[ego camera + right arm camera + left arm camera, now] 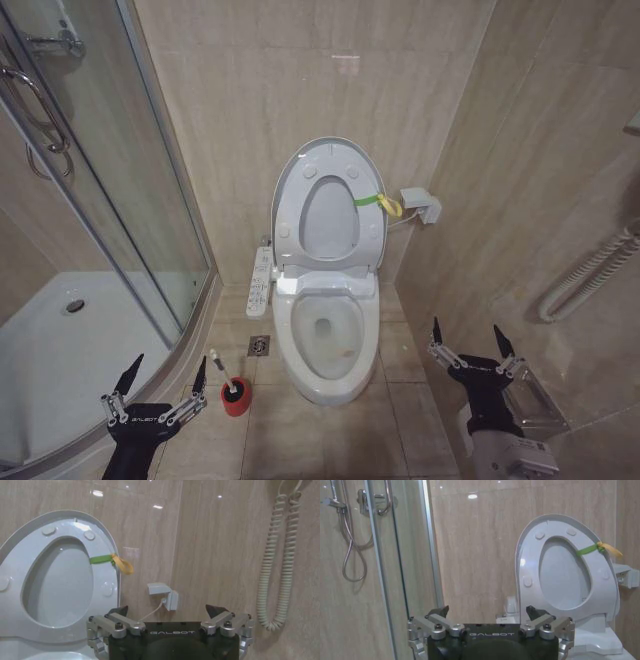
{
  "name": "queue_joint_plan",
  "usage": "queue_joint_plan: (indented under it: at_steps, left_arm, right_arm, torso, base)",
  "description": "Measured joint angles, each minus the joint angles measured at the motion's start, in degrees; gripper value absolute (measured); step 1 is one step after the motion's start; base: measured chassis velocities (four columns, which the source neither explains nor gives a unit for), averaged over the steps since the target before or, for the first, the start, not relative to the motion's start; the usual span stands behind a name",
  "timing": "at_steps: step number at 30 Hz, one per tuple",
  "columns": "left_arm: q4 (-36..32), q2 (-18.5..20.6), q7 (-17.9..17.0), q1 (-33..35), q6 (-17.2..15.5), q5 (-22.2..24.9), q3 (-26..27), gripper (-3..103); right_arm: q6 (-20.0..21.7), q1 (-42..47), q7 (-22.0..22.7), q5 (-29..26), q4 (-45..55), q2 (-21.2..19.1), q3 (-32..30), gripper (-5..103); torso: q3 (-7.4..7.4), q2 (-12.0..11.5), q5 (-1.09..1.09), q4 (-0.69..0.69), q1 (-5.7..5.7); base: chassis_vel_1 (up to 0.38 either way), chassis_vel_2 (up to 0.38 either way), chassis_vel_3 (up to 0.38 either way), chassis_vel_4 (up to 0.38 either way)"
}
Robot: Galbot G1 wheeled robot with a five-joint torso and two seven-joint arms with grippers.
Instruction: Open the toilet lid, clean the toilet bowl with a toilet brush, close the toilet lid, and flush.
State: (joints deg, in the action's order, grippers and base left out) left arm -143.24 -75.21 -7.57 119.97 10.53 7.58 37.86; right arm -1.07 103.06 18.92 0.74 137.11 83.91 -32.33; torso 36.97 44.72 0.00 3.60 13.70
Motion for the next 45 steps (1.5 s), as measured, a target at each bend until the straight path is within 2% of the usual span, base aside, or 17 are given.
queue_joint_plan:
  at_steps: [45]
  left_arm:
    - [0.0, 0.0, 0.0, 0.0, 0.0, 0.0, 0.0, 100]
  right_arm:
    - [0.0, -0.01, 0.0, 0.0, -0.01, 0.0, 0.0, 100]
  torso:
    - [0.0, -0.01, 0.0, 0.0, 0.01]
  base:
    - [-0.009, 0.005, 0.008, -0.007]
